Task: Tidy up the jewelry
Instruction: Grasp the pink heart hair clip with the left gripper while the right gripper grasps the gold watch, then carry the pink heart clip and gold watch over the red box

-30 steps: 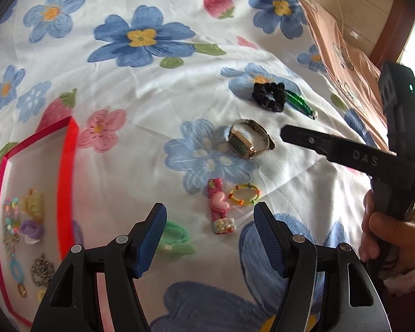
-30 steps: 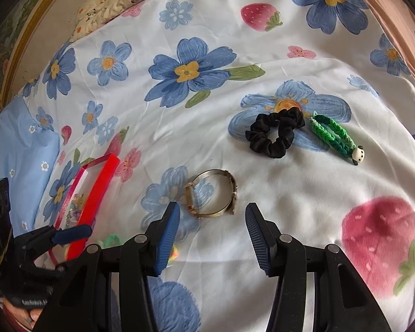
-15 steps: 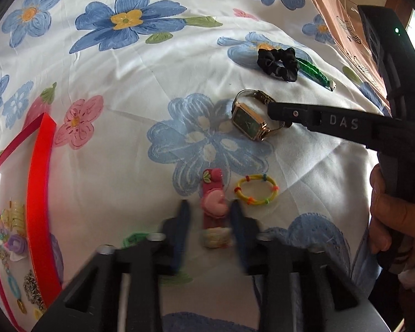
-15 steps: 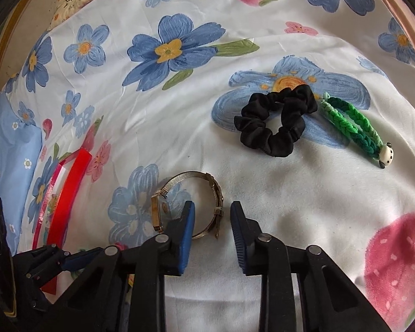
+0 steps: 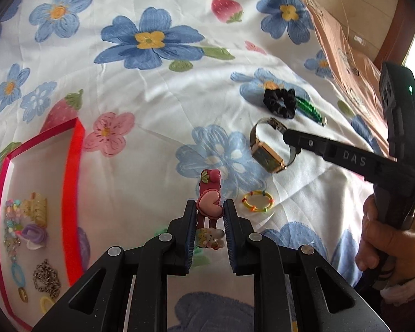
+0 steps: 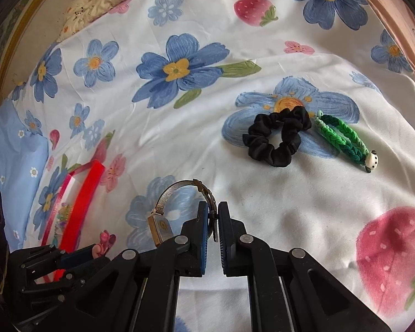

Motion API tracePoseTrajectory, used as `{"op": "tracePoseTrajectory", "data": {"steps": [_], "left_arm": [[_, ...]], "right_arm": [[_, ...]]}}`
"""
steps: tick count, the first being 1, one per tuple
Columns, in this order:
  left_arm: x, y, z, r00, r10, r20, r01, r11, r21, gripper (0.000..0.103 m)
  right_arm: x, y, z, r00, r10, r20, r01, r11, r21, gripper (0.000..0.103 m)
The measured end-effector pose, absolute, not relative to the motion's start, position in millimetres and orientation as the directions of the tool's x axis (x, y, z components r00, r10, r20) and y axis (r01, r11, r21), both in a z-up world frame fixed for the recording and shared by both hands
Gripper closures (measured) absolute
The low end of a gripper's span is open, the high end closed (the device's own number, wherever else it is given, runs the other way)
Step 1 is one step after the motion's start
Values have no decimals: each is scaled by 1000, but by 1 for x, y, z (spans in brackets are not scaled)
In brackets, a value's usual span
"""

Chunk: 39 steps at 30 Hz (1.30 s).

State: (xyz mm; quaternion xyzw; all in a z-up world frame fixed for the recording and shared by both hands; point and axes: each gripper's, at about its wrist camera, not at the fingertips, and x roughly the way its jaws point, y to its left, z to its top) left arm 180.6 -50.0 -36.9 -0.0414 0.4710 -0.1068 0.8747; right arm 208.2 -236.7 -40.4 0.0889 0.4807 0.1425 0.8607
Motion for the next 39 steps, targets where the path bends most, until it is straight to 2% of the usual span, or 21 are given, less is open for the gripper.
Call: {"op": "tracePoseTrajectory", "data": {"steps": [19, 39], "left_arm": [[104, 42, 3, 623, -181, -761, -7, 972, -236, 85], [52, 131, -3, 637, -70, -768, -213, 941, -262, 85]], "right_arm": [[178, -148, -19, 431, 460, -776, -327, 882, 340, 96], [156, -44, -29, 309, 535, -786, -479, 802, 357, 96]]}}
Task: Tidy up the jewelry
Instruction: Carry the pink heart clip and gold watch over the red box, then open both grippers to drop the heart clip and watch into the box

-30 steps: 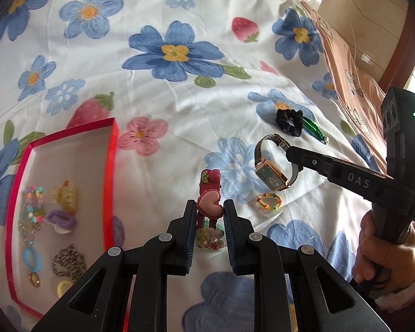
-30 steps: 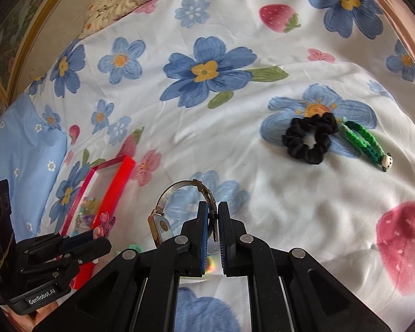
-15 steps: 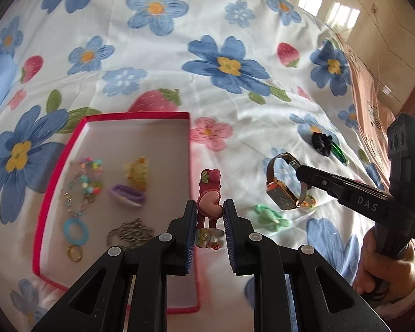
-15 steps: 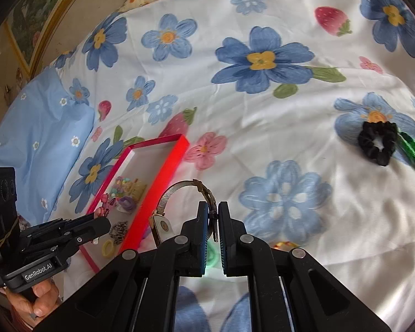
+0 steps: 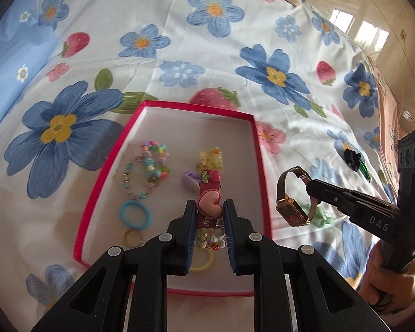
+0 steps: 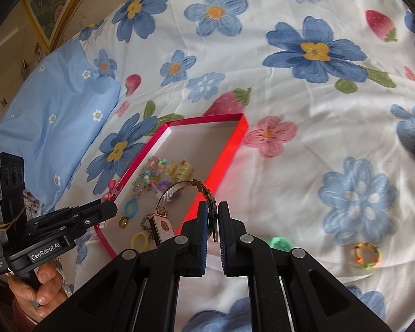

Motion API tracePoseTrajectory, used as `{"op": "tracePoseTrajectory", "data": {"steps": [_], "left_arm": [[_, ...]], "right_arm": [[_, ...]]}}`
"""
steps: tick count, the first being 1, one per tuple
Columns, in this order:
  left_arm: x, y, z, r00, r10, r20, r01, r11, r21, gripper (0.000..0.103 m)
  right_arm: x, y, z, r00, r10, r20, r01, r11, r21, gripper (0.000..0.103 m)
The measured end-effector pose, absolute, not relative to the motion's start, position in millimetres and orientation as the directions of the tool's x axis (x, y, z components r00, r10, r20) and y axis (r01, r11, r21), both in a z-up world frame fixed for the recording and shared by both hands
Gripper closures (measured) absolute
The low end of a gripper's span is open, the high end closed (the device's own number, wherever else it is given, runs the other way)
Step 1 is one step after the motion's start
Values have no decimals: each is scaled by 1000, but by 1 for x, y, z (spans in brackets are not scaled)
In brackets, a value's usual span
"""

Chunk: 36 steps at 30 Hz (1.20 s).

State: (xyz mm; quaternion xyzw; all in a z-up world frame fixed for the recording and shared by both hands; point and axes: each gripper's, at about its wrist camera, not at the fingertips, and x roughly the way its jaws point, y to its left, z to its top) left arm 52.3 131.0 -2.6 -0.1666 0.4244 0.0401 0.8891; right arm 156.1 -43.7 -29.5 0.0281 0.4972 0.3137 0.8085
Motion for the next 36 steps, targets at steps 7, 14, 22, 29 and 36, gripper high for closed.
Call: {"op": "tracePoseTrajectory", "data": {"steps": [7, 14, 22, 29, 36], "left_arm": [[48, 153, -11, 629, -44, -776, -263, 927, -266, 85], [55, 169, -25, 606, -26, -795, -288, 924, -250, 85], [80, 180, -48, 549, -18, -836, -299, 929, -217, 85], [99, 182, -68, 503, -7, -864, -302, 935, -184, 84], [107, 182, -79, 482, -8, -876, -304, 936, -177, 84]], "right_arm": [[152, -13, -35, 269, 544, -794, -519, 777, 356, 96], [152, 14, -48, 232, 537, -811, -543, 763, 350, 96], [160, 41, -69, 196, 507, -839, -560, 761, 329, 96], [164, 56, -81, 187, 454, -871, -586, 763, 272, 96], [164, 62, -86, 175, 433, -884, -609, 753, 249, 96]]}}
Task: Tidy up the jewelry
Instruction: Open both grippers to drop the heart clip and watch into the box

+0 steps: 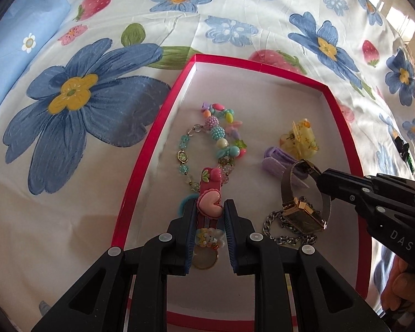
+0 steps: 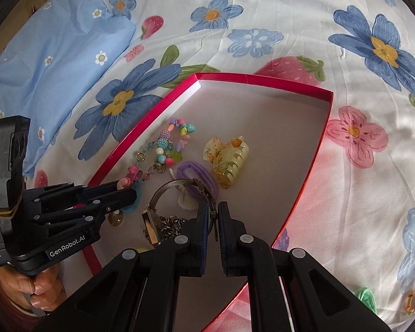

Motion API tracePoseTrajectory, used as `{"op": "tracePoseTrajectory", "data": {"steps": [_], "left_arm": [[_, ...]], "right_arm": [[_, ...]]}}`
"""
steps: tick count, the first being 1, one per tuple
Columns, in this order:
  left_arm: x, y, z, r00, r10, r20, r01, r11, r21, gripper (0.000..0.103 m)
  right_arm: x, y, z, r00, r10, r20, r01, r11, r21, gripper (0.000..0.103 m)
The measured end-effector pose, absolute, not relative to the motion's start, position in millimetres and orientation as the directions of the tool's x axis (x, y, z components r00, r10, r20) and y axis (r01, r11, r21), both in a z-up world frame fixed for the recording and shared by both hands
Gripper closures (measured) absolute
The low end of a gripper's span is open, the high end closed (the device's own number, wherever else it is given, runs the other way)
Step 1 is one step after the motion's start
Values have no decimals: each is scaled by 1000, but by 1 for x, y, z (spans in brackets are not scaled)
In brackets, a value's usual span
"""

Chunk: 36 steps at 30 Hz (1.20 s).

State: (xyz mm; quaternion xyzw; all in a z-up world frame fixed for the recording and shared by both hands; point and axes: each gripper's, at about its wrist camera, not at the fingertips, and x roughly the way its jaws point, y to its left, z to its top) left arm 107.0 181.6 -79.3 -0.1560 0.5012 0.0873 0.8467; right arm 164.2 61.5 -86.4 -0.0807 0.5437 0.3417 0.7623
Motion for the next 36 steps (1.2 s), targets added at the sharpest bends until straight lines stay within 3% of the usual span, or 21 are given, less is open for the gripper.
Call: {"op": "tracePoseTrajectory", "data": {"steps": [13, 18, 21, 26, 29, 32, 34, 36], "left_arm": [[105, 181, -79, 486, 5, -874, -316, 934, -170, 83], [103, 181, -77, 490, 5, -872, -318, 932, -173, 80], [101, 181, -76, 491, -2, -871, -315, 932, -180, 78], [97, 182, -71, 504, 1, -863, -325, 927, -189, 63], [91, 182, -64, 522, 4, -853, -328, 924, -197, 56], [81, 181, -54, 548, 20, -836, -334, 922, -197, 43], [72, 180, -48, 560, 36, -828, -349, 916, -196, 25], [59, 181, -43, 575, 37, -818, -366, 905, -217, 21]], "right_arm": [[163, 62, -84, 163, 446, -880, -605, 750, 268, 90], [163, 57, -79, 164, 474, -865, -593, 749, 297, 71], [161, 53, -75, 172, 484, -858, -587, 750, 305, 70], [159, 47, -66, 184, 507, -842, -584, 746, 321, 69], [156, 41, -59, 203, 525, -826, -579, 745, 331, 62], [153, 35, -52, 218, 546, -809, -572, 743, 348, 58], [150, 30, -48, 238, 556, -796, -565, 746, 353, 54], [146, 25, -43, 255, 572, -780, -560, 745, 363, 49]]}}
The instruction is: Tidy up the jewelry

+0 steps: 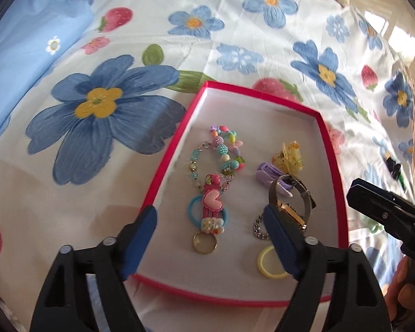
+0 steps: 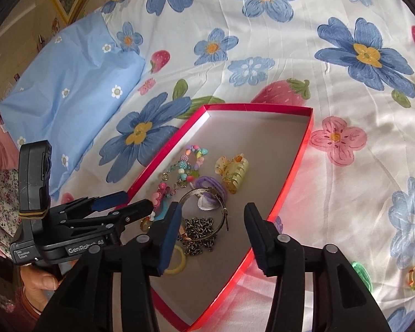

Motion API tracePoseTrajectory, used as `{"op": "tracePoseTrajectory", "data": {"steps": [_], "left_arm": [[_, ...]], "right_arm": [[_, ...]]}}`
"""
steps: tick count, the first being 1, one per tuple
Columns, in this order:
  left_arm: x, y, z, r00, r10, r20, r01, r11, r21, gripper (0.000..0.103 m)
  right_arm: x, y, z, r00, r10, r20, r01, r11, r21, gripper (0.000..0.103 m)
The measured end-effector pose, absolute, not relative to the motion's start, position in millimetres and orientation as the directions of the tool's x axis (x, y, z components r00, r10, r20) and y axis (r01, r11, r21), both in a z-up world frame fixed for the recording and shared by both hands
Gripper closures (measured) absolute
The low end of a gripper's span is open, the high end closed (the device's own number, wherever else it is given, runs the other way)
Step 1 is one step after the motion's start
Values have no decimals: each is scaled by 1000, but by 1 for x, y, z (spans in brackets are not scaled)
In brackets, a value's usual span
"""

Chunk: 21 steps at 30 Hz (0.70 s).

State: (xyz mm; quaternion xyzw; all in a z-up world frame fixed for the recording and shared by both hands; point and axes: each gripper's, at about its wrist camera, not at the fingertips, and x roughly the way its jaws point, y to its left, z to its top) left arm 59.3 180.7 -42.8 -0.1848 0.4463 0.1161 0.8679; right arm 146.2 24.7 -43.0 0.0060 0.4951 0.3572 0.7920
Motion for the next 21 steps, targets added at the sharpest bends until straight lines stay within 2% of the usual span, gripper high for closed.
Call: {"op": "tracePoseTrajectory", "data": {"steps": [1, 3, 6, 13, 16, 21], "left_arm": [[53, 181, -41, 581, 34, -813, -373, 899, -229, 21], [39, 182, -36, 599, 37, -800, -388, 887, -249, 19], [14, 184, -30, 632, 32, -774, -417, 856, -305, 18], [-30, 182, -28, 664, 34, -747, -446, 820, -359, 13], [-45, 179, -31, 661, 33, -750, -456, 811, -366, 8], [-63, 173, -32, 656, 25, -754, -451, 814, -365, 8]], "right_arm": [[144, 22, -41, 263, 580, -771, -557, 744, 370, 47], [140, 15, -36, 279, 600, -750, -550, 740, 388, 34], [129, 5, -29, 301, 642, -705, -549, 721, 422, 29], [102, -18, -27, 316, 715, -624, -526, 679, 512, 24], [91, -20, -26, 303, 723, -621, -541, 666, 513, 24], [75, -23, -24, 296, 729, -617, -561, 656, 505, 23]]}}
